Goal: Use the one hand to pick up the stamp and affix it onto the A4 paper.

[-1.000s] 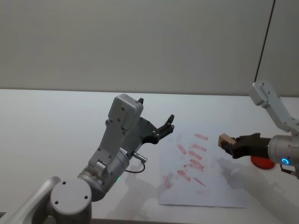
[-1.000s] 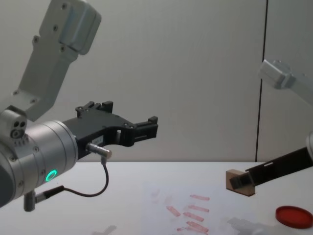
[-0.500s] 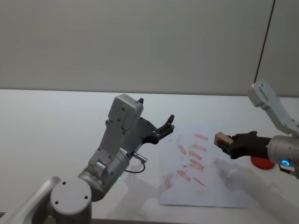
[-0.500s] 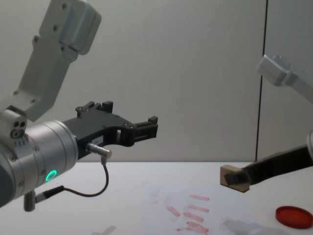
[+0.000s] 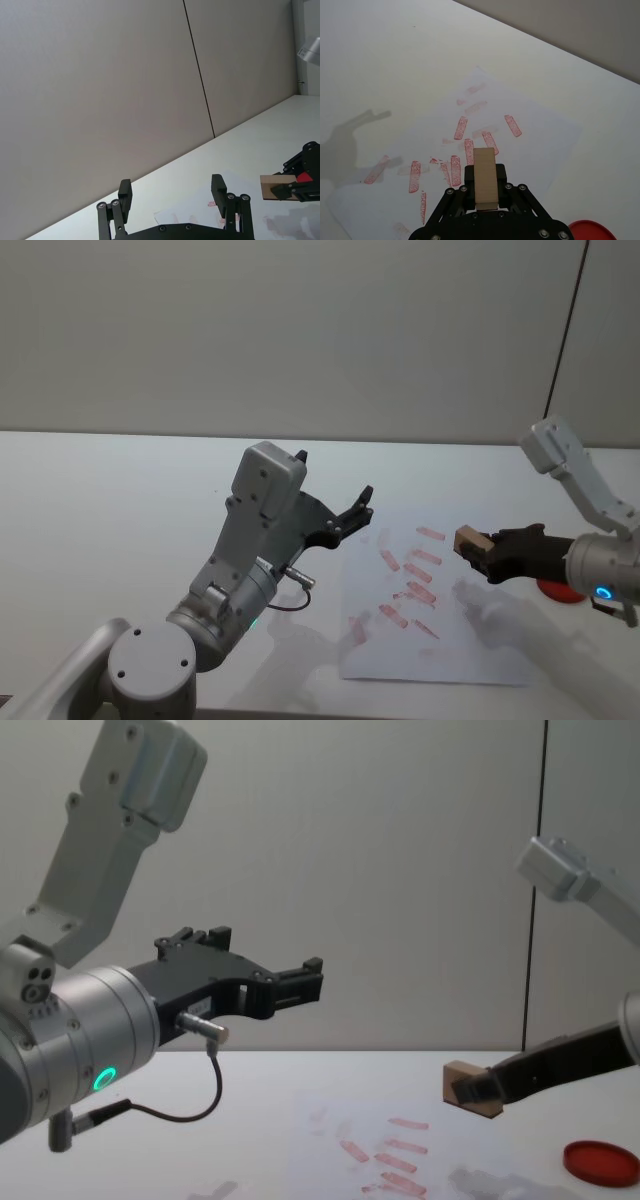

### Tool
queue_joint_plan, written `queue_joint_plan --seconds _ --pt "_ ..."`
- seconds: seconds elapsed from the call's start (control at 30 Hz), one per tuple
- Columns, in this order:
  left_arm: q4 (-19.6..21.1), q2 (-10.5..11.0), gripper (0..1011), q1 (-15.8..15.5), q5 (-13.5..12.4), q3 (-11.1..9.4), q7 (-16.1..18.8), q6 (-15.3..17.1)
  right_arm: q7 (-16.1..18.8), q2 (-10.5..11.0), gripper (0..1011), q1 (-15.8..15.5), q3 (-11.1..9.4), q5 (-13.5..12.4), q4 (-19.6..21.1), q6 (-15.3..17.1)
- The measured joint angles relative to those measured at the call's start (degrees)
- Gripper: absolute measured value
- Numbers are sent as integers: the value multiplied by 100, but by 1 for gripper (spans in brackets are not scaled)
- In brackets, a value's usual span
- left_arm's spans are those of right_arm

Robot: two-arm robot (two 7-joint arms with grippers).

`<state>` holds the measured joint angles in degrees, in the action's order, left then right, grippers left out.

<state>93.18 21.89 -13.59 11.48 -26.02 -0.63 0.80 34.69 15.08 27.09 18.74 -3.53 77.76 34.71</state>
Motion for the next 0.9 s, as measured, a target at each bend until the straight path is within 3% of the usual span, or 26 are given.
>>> queue_joint_plan --seconds 0.47,0.9 --pt "0 0 1002 0 0 0 0 0 -665 -132 218 32 49 -36 -39 361" --pt "0 0 1002 0 0 0 0 0 -1375 -301 218 37 54 -336 -138 682"
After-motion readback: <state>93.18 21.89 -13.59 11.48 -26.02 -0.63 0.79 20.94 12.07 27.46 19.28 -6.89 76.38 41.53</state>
